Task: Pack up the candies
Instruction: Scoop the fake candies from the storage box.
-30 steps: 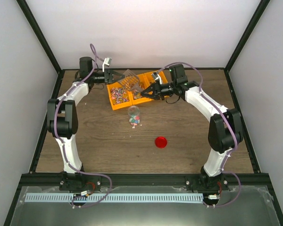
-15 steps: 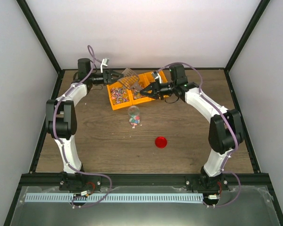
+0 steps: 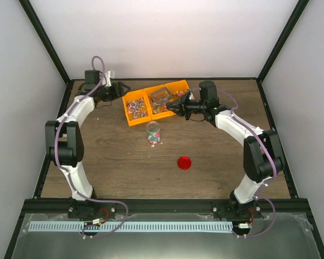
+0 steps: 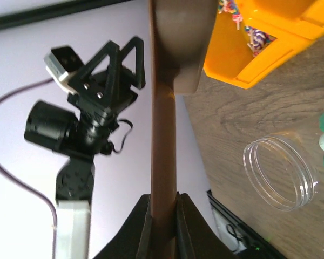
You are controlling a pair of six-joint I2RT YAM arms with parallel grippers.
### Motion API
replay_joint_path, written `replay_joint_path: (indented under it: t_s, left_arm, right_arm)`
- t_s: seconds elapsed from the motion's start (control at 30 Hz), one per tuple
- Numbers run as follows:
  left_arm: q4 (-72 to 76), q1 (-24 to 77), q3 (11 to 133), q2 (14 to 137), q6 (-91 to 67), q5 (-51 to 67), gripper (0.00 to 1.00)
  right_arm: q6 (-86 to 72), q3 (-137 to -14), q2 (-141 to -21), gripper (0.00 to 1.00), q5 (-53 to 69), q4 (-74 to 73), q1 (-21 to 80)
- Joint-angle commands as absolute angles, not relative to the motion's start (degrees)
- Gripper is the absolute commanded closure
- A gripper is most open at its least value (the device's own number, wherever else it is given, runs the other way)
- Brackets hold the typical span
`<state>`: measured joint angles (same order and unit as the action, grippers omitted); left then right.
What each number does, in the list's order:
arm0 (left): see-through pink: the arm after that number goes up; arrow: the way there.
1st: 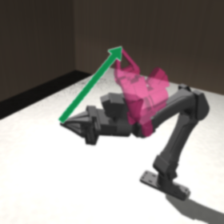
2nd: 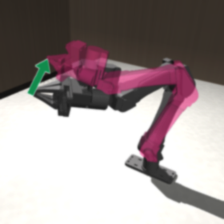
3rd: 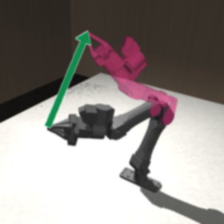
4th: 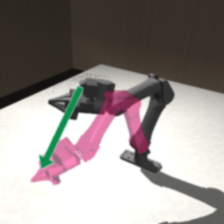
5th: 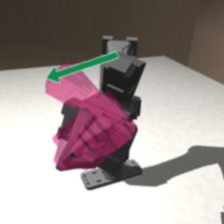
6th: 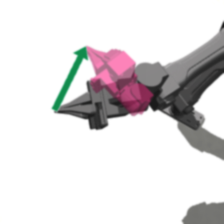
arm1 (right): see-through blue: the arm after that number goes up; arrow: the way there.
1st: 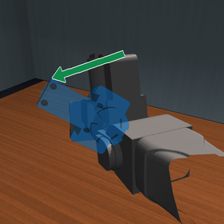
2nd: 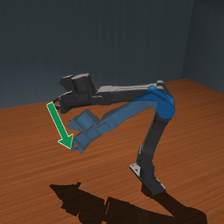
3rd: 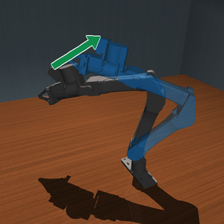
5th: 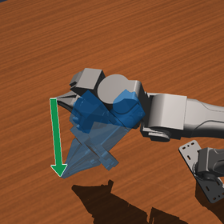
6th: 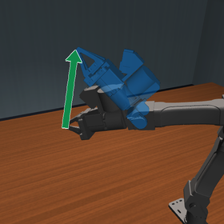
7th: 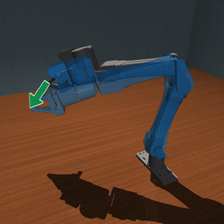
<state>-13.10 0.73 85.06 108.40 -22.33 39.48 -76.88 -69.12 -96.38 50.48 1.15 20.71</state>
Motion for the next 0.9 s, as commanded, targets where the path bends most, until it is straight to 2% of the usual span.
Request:
replay_joint_path:
  t_s: [0.0,0.03,0.2,0.33,0.87]
  left_arm:
    - [-24.9,5.7,86.5,106.7,-14.4,21.8,0.32]
    - [-25.5,6.0,86.3,106.6,-14.8,19.6,0.31]
    - [-27.8,6.5,86.1,107.2,-16.7,11.7,0.09]
    - [-29.9,6.5,87.5,109.3,-17.1,9.4,0.08]
    - [-31.1,10.4,93.5,118.1,-18.4,2.7,0.09]
  right_arm:
    - [-90.3,-69.4,-97.3,0.99,46.3,4.1,20.5]
    - [-90.7,-70.7,-98.1,0.99,46.1,3.0,20.5]
    - [-91.5,-78.8,-103.3,0.99,46.2,-3.4,20.5]
    - [-91.4,-83.3,-105.9,0.99,44.6,-11.1,20.5]
    - [-93.6,-91.2,-110.6,0.99,46.7,-26.1,20.4]
